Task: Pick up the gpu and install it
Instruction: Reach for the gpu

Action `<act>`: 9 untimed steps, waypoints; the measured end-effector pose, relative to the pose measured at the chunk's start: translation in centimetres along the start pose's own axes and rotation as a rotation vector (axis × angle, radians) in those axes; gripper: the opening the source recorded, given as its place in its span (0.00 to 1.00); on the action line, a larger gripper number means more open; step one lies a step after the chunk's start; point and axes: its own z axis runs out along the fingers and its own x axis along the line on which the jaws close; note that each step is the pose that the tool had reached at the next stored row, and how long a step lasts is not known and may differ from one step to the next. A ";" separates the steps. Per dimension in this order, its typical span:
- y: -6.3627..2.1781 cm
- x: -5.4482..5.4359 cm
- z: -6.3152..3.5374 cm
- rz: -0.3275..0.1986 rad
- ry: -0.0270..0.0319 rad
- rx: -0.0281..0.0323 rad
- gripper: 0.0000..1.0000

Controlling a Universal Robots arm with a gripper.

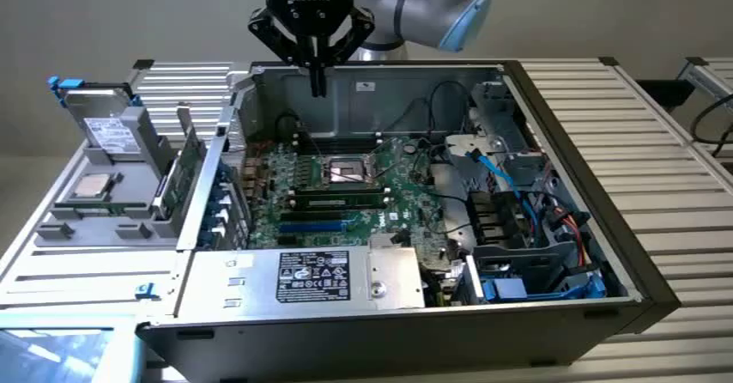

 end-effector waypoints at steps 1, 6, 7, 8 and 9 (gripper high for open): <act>0.00 0.0 0.00 0.000 0.0000 0.0000 0.12; 0.00 0.0 0.00 0.000 0.0000 0.0000 0.12; 0.00 0.0 0.00 0.000 0.0000 0.0000 0.12; 0.00 0.0 0.00 0.000 0.0000 0.0000 0.12; 0.00 0.0 0.00 0.000 0.0000 0.0000 0.12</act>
